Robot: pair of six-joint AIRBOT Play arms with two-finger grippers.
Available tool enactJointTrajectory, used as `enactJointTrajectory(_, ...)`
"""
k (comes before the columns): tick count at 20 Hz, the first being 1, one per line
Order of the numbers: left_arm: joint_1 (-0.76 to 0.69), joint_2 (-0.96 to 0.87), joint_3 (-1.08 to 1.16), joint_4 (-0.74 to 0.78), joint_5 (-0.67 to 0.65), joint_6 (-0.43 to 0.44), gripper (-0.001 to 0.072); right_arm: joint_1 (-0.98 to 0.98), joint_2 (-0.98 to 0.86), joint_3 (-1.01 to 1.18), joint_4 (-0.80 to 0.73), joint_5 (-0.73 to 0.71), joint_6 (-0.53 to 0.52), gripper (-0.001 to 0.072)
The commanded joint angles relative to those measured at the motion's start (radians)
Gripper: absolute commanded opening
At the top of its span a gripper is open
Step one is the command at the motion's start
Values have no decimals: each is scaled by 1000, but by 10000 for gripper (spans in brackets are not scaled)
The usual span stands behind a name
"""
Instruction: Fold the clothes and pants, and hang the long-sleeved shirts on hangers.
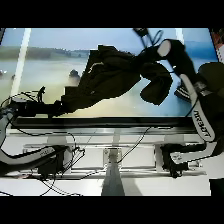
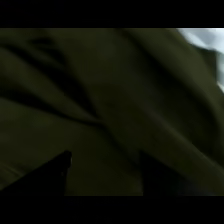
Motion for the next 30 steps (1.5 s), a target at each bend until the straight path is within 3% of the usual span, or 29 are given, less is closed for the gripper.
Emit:
enactJointTrajectory(1,0,-7,2,-36,19,14,16,186,-76,0,-10,-132,-182,486)
enactJointTrajectory(5,0,-8,2,-40,20,26,15,378,-149,1,-3,-354,-248,482)
enactJointTrajectory(7,0,-7,2,-50,19,26,15,446,-186,2,20,-390,-249,480)
enactJointTrajectory(12,-22,-7,8,-92,14,33,15,493,-231,1,109,-375,-333,479)
enactJointTrajectory(15,-76,-7,19,-92,13,33,15,493,-236,1,257,-330,-547,480)
enactJointTrajectory(17,-116,-7,23,-92,13,33,15,493,-252,1,276,-315,-677,481)
enactJointTrajectory(21,-167,-7,24,-92,13,33,15,492,-273,1,229,-289,-711,478)
enactJointTrajectory(25,-166,-7,24,-91,13,33,15,476,-273,1,113,-383,-646,371)
enactJointTrajectory(27,-166,-7,24,-91,13,34,15,463,-273,2,68,-397,-607,367)
enactJointTrajectory(30,-166,-7,24,-91,13,41,15,436,-269,2,48,-396,-605,170)
